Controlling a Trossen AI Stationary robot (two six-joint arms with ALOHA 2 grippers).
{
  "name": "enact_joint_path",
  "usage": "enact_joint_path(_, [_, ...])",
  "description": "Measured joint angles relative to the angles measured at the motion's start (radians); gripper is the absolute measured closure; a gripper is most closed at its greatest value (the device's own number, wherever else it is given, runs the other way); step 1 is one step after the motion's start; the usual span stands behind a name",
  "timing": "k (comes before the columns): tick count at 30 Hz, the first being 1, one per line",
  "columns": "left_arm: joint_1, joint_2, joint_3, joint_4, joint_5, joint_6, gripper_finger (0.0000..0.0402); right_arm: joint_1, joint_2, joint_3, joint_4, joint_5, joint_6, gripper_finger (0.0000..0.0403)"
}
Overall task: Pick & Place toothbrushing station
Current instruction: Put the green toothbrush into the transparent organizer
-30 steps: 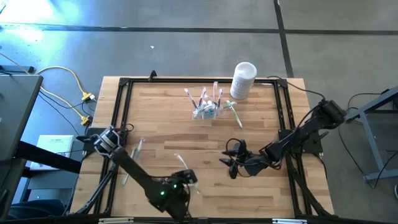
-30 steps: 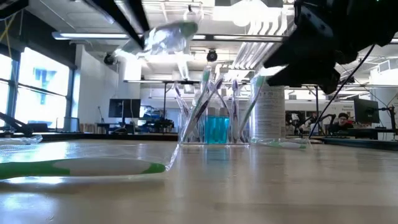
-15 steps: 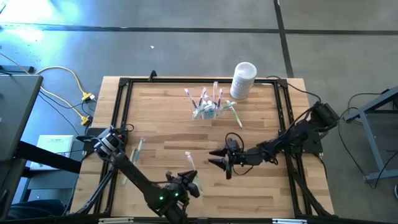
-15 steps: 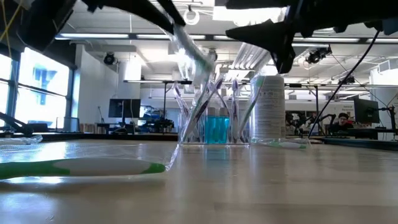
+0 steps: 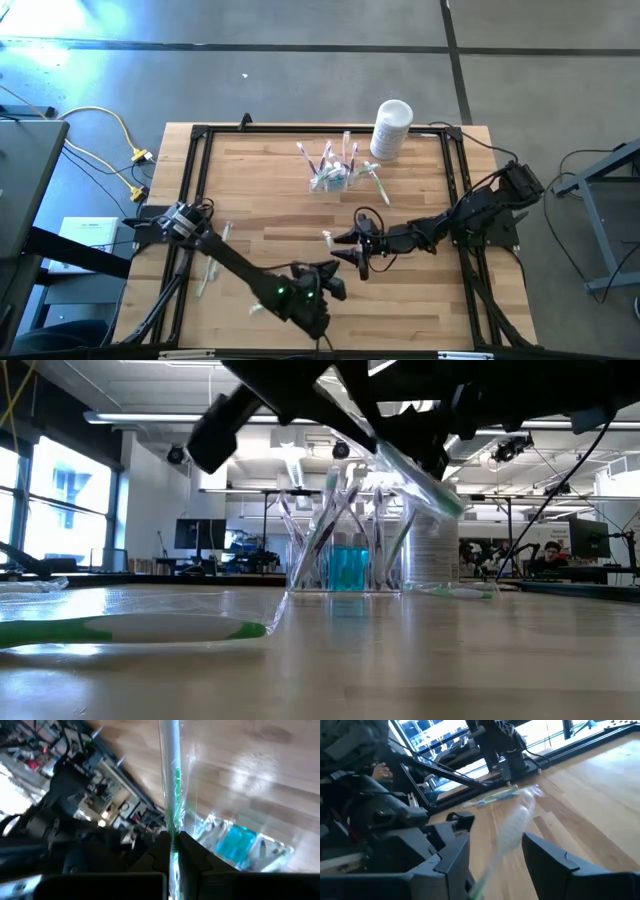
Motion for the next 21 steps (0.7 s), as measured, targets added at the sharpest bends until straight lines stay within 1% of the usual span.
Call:
enact_joint_path(3, [0.02,0.0,0.0,0.056,0.038,0.056,0.0396,0.001,0.0,0.0,-0.004,-0.001,-0.041,0.023])
enact_joint_path(7, [0.033,0.0,0.0,0.11,0.032,0.07,0.0393,0.001,0.0,0.0,-0.01,-0.001,-0.103,0.0233])
enact_joint_path(9, [0.033,0.0,0.0,0.111,0.009,0.068,0.0391,-0.001,0.0,0.0,-0.009,-0.001,-0.133,0.0244])
enact_joint_path(11, [0.031,0.0,0.0,0.11,-0.014,0.067,0.0391,-0.002,0.0,0.0,-0.002,-0.001,-0.165,0.0268])
enact_joint_path(13, [0.024,0.0,0.0,0.104,-0.026,0.053,0.039,-0.001,0.0,0.0,0.01,-0.003,-0.189,0.0301])
enact_joint_path(17, [0.021,0.0,0.0,0.097,-0.051,-0.065,0.0383,-0.001,-0.001,0.004,0.023,-0.01,-0.244,0.0383])
enact_joint_path(21, [0.013,0.0,0.0,0.068,-0.067,-0.149,0.0355,-0.002,-0.001,0.001,0.026,-0.002,-0.293,0.0389])
